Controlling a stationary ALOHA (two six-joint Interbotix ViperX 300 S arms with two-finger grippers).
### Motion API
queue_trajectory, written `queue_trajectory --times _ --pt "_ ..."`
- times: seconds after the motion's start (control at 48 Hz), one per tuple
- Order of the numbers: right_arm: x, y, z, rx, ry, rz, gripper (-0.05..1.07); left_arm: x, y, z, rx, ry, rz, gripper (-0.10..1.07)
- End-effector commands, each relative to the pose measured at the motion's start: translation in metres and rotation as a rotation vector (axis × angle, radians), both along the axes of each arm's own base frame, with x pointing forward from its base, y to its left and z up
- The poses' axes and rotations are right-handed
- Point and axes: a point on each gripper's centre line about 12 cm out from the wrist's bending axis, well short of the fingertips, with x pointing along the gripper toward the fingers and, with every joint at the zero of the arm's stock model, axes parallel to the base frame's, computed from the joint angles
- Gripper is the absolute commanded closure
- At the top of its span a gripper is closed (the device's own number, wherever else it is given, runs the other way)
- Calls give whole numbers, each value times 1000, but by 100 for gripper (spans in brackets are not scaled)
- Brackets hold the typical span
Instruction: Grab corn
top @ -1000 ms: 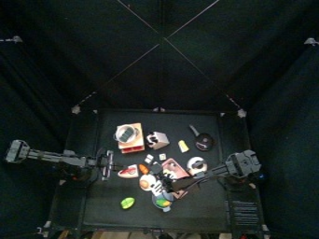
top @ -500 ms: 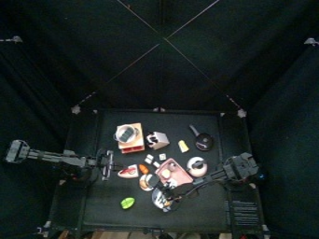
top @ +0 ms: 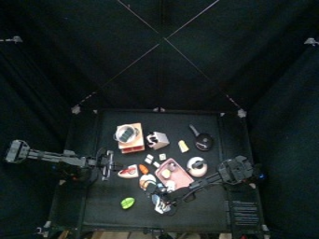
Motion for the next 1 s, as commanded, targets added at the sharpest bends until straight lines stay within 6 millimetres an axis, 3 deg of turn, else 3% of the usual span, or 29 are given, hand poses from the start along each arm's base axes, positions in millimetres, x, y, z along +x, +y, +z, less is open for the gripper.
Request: queue_trajectory --times 0.0,0.979 --pt "2 2 12 18 -29 -1 6 2 0 5 -3 -15 2 100" --pt "1 0 -16 9 31 -11 6 2 1 4 -1 -14 3 100"
